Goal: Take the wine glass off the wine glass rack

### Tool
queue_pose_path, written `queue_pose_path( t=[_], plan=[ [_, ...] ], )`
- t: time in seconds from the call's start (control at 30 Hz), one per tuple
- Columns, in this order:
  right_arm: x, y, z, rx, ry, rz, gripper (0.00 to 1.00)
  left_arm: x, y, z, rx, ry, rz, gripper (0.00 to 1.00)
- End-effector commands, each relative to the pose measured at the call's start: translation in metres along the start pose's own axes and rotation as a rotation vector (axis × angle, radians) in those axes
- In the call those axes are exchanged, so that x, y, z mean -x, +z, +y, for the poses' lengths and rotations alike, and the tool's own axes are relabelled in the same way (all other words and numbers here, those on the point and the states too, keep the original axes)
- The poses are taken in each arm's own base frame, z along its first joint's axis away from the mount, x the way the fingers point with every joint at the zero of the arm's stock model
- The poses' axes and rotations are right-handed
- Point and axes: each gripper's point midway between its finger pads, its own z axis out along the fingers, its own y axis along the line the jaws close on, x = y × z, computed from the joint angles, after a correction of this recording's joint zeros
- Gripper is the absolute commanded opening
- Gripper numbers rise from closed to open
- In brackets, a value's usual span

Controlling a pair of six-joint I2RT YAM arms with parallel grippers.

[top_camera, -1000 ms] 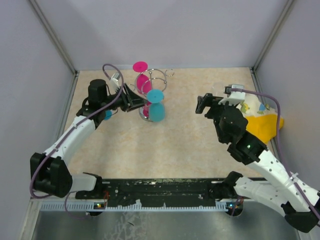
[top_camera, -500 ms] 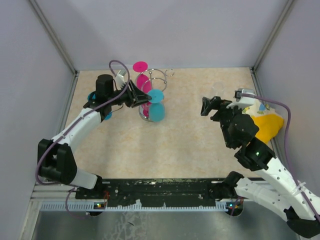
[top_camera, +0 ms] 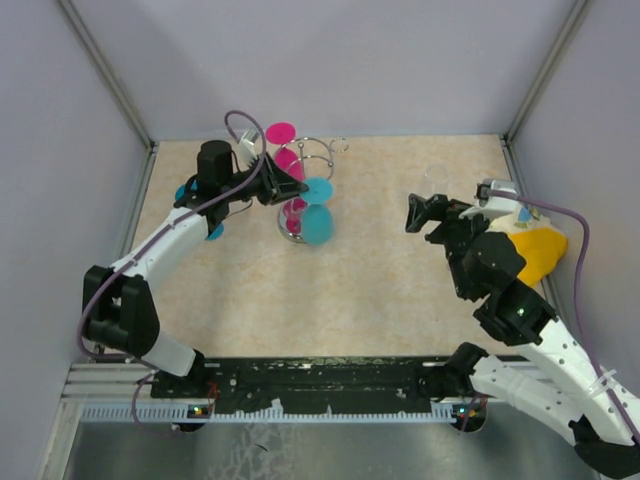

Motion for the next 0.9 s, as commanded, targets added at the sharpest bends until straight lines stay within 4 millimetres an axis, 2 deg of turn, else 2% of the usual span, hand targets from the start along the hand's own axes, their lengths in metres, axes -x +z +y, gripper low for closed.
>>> queue_pose_path(
  t=[0.0,0.23,0.27,0.57,0.87],
  plan=[
    [0.011,-0.003,0.002,0.017,0.017,-0.036,0.87,0.0,0.01,-0.017,-0.065,0.034,0.024,0.28],
    [0.011,-0.005,0.0,0.015,0.024,-0.044,0.87,-0.004,0.008,-0.026,-0.095,0.048,0.032,0.01],
    [0.011,-0.005,0.0,0.015,0.024,-0.043,0.87,-0.004,0.007,-0.028,-0.099,0.051,0.032,0.0],
    [0.01,-0.006,0.0,0.021,0.035,-0.047,0.87,-0.009,0.001,-0.038,-0.125,0.05,0.037,0.0],
    [0.01,-0.008,-0.001,0.026,0.038,-0.048,0.87,-0.027,-0.01,-0.045,-0.168,0.01,0.075,0.0]
  ],
)
